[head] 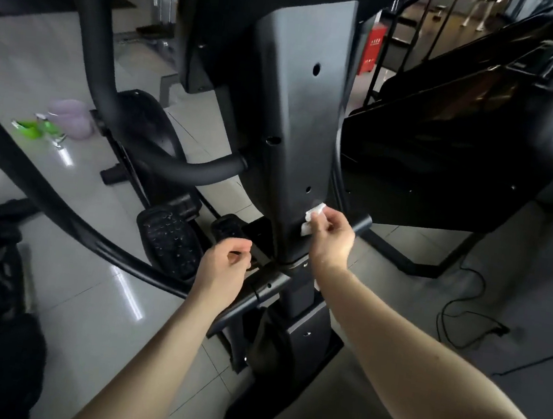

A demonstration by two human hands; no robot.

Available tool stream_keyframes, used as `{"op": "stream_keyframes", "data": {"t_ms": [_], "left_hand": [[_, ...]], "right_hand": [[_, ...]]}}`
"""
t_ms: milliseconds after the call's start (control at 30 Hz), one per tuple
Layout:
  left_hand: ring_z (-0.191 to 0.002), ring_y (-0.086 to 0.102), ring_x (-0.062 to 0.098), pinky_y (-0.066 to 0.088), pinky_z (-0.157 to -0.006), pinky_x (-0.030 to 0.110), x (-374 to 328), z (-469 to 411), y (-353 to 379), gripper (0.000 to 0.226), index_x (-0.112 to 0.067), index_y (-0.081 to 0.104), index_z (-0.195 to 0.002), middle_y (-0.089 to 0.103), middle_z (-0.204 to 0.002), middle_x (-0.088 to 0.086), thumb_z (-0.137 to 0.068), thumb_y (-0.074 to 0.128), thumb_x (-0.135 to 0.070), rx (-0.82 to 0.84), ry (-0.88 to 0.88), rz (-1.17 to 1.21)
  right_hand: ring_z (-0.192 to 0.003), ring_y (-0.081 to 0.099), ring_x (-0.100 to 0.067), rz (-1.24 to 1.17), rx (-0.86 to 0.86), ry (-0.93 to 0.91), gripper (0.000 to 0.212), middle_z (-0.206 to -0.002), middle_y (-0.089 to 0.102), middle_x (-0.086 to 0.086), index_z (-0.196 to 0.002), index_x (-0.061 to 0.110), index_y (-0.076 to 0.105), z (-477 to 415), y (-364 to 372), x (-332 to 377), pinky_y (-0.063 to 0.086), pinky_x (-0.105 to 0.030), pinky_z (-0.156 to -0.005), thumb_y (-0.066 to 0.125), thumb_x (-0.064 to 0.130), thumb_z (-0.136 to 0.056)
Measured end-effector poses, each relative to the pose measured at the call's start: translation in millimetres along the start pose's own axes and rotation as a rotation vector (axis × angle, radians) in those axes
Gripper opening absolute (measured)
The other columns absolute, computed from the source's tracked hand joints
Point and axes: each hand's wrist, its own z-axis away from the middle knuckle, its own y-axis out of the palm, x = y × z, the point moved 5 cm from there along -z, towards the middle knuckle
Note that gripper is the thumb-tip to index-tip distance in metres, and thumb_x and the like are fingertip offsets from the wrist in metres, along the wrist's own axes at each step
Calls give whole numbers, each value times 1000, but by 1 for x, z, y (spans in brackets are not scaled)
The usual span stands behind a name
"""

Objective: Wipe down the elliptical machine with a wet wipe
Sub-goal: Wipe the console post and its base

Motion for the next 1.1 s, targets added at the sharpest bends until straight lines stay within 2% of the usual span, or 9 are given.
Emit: {"op": "stream_keyframes", "data": {"t_ms": [133, 267, 333, 500, 567, 667, 767, 867, 1100], "left_hand": [[-87, 65, -6, 48, -65, 6, -2, -4, 13, 20, -30, 69, -115, 71, -103, -8, -101, 57, -21, -21, -10, -41], [-101, 65, 3, 46, -77, 10, -1, -6, 33, 21, -31, 70, -115, 71, -107, -9, -100, 57, -21, 1, -23, -106], [-102, 64, 3, 49, -83, 17, -1, -6, 43, 23, -29, 69, -117, 70, -109, -11, -99, 58, -21, 12, -37, -147], [-98, 58, -4, 42, -76, 12, -1, -2, 63, 26, -25, 66, -122, 63, -114, -10, -98, 58, -18, 1, -54, -267], [-97, 58, -2, 44, -81, 19, 2, -2, 65, 26, -26, 65, -122, 62, -114, -8, -98, 58, -18, -20, -67, -290], [-97, 59, 0, 46, -86, 24, 5, -2, 66, 25, -29, 66, -119, 62, -113, -6, -98, 58, -20, -46, -84, -326], [-94, 59, 2, 45, -81, 23, 8, 0, 66, 25, -29, 65, -120, 61, -111, -7, -98, 57, -21, -63, -108, -364], [-95, 59, 3, 43, -72, 16, 9, 4, 65, 26, -27, 65, -122, 60, -113, -5, -99, 57, -19, -92, -115, -410], [-84, 56, -4, 41, -61, 4, 9, 11, 65, 25, -20, 66, -121, 58, -114, -2, -99, 57, -13, -149, -117, -455]], "right_hand": [[-68, 60, 4, 177, 162, -42, 3, -88, 65, 5, -95, 14, 64, 35, 13, -29, 44, -7, -63, 61, 12, -96], [-74, 65, -8, 371, 307, -70, 9, -91, 69, 1, -86, 21, 66, 11, 2, -50, 51, -19, -67, 63, 14, -91], [-65, 67, -15, 421, 316, -84, 14, -83, 72, 0, -81, 18, 67, -14, -9, -52, 57, -28, -64, 57, 14, -89], [-60, 61, -6, 473, 269, -54, 20, -69, 65, 7, -80, 6, 68, -59, -28, -63, 49, -16, -59, 52, -6, -85], [-67, 64, -14, 512, 276, -52, 18, -76, 68, 3, -82, 16, 65, -56, -24, -72, 53, -26, -63, 53, 5, -91], [-68, 55, -18, 493, 289, -132, 12, -85, 60, -10, -86, -1, 54, -26, -22, -86, 46, -19, -57, 47, 0, -96], [-79, 61, -16, 517, 401, -131, 16, -94, 63, -6, -81, 10, 66, -7, -31, -105, 51, -21, -72, 60, 8, -96], [-76, 69, -22, 430, 340, -85, 16, -93, 70, -4, -82, 19, 67, -40, -40, -102, 62, -42, -75, 59, 19, -96], [-103, 63, -26, 501, 296, -133, 22, -112, 63, -7, -100, 9, 78, -95, -33, -79, 50, -36, -102, 56, 8, -97]]}}
